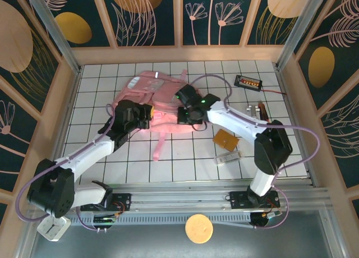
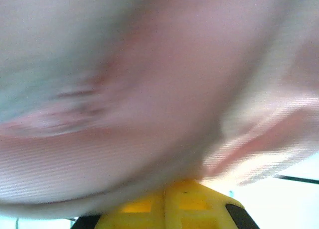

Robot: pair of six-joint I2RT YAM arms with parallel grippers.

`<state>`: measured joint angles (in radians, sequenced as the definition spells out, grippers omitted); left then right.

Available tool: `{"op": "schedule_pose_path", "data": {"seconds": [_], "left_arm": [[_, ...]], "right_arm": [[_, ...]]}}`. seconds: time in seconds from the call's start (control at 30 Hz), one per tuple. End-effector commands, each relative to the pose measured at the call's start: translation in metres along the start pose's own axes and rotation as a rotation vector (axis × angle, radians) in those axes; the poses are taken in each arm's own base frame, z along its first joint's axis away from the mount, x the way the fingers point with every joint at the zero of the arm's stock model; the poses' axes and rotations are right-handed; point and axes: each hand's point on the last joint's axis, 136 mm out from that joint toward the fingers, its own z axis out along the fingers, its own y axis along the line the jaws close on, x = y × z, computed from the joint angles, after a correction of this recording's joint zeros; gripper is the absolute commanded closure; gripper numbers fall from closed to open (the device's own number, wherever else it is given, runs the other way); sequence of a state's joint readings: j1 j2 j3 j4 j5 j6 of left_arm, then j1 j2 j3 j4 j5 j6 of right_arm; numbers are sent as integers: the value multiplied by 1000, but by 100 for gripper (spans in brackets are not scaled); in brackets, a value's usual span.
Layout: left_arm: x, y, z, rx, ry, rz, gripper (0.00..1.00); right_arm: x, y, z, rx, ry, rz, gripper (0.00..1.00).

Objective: Pack books, pencil case, and school supplies into a backpack

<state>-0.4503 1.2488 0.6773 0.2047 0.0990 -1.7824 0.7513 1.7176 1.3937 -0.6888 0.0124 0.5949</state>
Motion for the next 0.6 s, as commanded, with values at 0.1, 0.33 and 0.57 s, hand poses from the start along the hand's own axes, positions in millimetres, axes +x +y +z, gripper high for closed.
{"op": "schedule_pose_path", "data": {"seconds": [0.1,0.33,0.57], "left_arm": [[-24,-23,-28,110,-52,86,100],[-20,-17,-29,115,4,80,100],[6,-57,-21,164,89,118,100]], "right_arm": [[-9,-54,-9,29,25,9,100],[-22,18,-24,-257,-9,-111,94],[-7,102,-33,-436,-4,-152,57]]}}
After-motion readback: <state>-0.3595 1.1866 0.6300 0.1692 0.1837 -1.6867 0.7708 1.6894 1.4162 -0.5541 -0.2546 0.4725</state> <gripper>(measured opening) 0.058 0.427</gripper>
